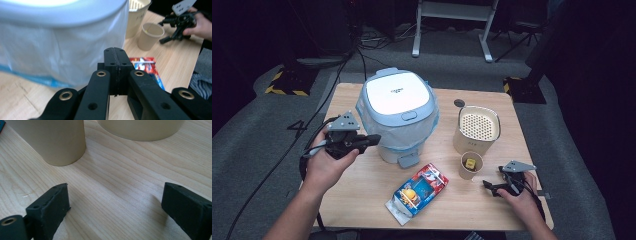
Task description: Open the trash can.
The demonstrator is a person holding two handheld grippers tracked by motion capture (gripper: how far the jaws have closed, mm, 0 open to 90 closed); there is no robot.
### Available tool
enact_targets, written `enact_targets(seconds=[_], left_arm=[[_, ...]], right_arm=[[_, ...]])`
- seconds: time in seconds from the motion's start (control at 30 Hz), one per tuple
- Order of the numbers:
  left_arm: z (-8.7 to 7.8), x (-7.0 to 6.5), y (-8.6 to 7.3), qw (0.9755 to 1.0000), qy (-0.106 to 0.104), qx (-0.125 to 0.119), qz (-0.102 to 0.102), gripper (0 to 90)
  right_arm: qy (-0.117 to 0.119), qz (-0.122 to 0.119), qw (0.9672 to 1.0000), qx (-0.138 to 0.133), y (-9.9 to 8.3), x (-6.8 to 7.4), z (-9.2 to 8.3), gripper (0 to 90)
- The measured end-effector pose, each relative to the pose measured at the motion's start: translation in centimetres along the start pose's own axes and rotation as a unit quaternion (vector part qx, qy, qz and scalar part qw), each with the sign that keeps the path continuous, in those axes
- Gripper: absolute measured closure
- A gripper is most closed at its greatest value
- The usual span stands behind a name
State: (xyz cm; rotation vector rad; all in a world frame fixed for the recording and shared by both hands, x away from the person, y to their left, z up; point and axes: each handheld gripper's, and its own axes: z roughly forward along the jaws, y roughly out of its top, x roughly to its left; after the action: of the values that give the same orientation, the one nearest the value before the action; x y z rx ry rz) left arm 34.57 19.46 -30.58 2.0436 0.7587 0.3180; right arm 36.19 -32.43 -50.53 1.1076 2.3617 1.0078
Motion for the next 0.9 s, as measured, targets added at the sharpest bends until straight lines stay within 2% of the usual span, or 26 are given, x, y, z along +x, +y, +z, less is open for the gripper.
enact_targets(seconds=[0.03,0.13,0.17,0.2,0.27,0.3,0.33,0.37,0.47,0.63,0.67,0.9], left_arm=[[0.0,0.0,0.0,1.0000,0.000,0.000,0.000,89.9],[-0.1,-0.1,1.2,0.9997,-0.002,-0.022,0.006,90.0],[0.0,-0.2,1.9,0.9995,-0.009,-0.030,0.003,90.0],[0.0,-0.2,1.9,0.9995,-0.009,-0.030,0.003,90.0],[0.1,-0.2,2.5,0.9989,-0.015,-0.045,-0.003,90.0],[0.2,-0.1,3.1,0.9980,-0.019,-0.059,-0.007,90.0],[0.2,-0.1,3.1,0.9980,-0.019,-0.059,-0.007,90.0],[0.3,-0.1,3.6,0.9970,-0.023,-0.072,-0.013,90.0],[0.8,-0.1,4.4,0.9961,-0.023,-0.084,-0.014,90.0],[1.8,-0.1,5.2,0.9957,-0.026,-0.089,-0.010,90.0],[2.3,-0.1,5.4,0.9949,-0.040,-0.091,-0.014,90.0],[4.2,-0.4,6.1,0.9957,-0.036,-0.084,-0.009,90.0]], right_arm=[[0.000,0.000,1.0000,0.000,0.0,0.0,0.0,7.8],[0.000,0.000,1.0000,0.000,0.0,0.0,0.0,7.8],[0.000,0.000,1.0000,0.000,0.0,0.0,0.0,7.8],[0.000,0.000,1.0000,0.000,0.0,0.0,0.0,7.8],[0.000,0.000,1.0000,0.000,0.0,0.0,0.0,7.8],[0.000,0.000,1.0000,0.000,0.0,0.0,0.0,7.8],[0.000,0.000,1.0000,0.000,0.0,0.0,0.0,7.8],[0.000,0.000,1.0000,0.000,0.0,0.0,0.0,7.8],[-0.001,0.000,1.0000,0.000,0.0,0.0,0.0,7.8],[-0.001,-0.001,1.0000,0.000,0.0,0.0,0.0,7.8],[-0.001,0.000,1.0000,0.000,0.0,0.0,0.0,7.8],[-0.001,0.000,1.0000,0.000,0.0,0.0,0.0,7.8]])
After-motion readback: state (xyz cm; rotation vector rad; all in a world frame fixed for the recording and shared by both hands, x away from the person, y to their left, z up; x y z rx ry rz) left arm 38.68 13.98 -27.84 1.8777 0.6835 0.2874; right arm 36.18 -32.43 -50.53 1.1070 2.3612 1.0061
